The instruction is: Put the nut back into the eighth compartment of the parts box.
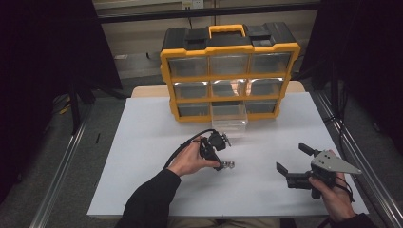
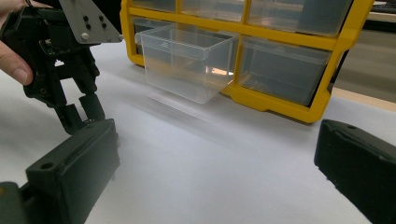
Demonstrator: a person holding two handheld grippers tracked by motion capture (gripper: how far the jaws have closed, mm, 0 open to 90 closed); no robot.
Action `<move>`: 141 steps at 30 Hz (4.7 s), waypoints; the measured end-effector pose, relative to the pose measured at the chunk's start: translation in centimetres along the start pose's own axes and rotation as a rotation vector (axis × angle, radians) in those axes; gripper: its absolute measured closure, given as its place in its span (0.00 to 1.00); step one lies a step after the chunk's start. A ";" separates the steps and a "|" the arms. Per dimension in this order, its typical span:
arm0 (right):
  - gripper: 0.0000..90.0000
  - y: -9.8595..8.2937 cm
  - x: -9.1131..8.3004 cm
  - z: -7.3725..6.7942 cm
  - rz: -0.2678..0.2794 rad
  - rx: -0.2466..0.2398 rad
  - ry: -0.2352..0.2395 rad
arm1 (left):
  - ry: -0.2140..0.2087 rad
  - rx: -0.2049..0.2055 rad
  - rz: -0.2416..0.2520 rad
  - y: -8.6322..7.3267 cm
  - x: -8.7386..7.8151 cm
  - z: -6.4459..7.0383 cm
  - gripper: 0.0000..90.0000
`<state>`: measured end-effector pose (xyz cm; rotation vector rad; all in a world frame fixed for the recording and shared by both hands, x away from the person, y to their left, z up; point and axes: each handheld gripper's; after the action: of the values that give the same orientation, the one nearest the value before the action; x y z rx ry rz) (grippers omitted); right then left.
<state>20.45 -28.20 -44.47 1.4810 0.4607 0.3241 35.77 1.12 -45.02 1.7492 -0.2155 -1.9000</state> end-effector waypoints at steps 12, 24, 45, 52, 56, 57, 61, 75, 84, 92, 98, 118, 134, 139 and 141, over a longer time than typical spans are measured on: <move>0.00 0.0 0.0 0.0 0.008 0.001 0.000 | -0.017 0.019 -0.027 0.1 -0.2 -0.3 0.77; 0.00 0.0 0.0 0.1 0.008 0.003 -0.002 | 0.006 0.013 0.011 -0.2 -0.1 -0.1 0.78; 0.00 0.0 0.0 0.1 0.015 0.002 -0.005 | -0.022 -0.013 0.033 -0.5 -1.3 -0.7 0.78; 0.00 0.0 0.0 0.0 0.016 0.003 -0.003 | -0.023 -0.023 0.040 -0.7 -2.0 -1.1 0.78; 0.00 0.0 0.0 0.0 0.015 0.004 -0.002 | -0.024 -0.043 0.062 -0.8 -2.4 -1.1 0.78; 0.00 0.0 0.0 0.0 0.015 0.003 -0.002 | -0.029 -0.020 0.053 -0.7 -2.6 -1.3 0.78; 0.00 0.0 0.0 0.0 0.014 0.005 -0.002 | -0.030 -0.033 0.069 -0.7 -3.0 -1.3 0.78; 0.00 0.0 0.0 0.0 0.014 0.006 -0.003 | -0.026 -0.030 0.076 0.0 -3.8 -1.6 0.78; 0.00 0.0 -0.1 0.0 0.014 0.005 -0.005 | -0.029 -0.015 0.069 0.9 -5.3 -2.3 0.78; 0.00 0.0 0.0 0.0 0.014 0.005 -0.004 | -0.032 -0.023 0.063 1.5 -5.5 -2.6 0.78; 0.00 0.0 0.0 0.0 0.017 0.004 0.000 | -0.022 -0.029 0.075 2.1 -6.3 -3.0 0.78; 0.00 0.0 0.0 0.0 0.013 0.000 0.006 | 0.023 0.009 0.159 4.4 -10.4 -4.6 0.78; 0.00 0.0 -0.1 0.0 0.011 0.001 0.007 | 0.059 -0.047 0.168 5.7 -10.7 -7.6 0.78; 0.00 0.0 -0.1 0.0 0.011 0.001 0.012 | 0.073 -0.049 0.173 6.6 -10.4 -7.9 0.78; 0.00 0.0 -0.1 0.0 0.010 0.000 0.011 | 0.090 -0.050 0.163 6.9 -10.2 -8.2 0.78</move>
<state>20.38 -28.27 -44.45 1.4821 0.4626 0.3405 45.65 2.22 -34.05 1.7245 -0.2665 -1.6933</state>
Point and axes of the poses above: each handheld gripper's, and its own axes: x roughly forward along the jaws, y roughly out of its top, z roughly to its right, and after that the axes turned 10 degrees about z, right-handed
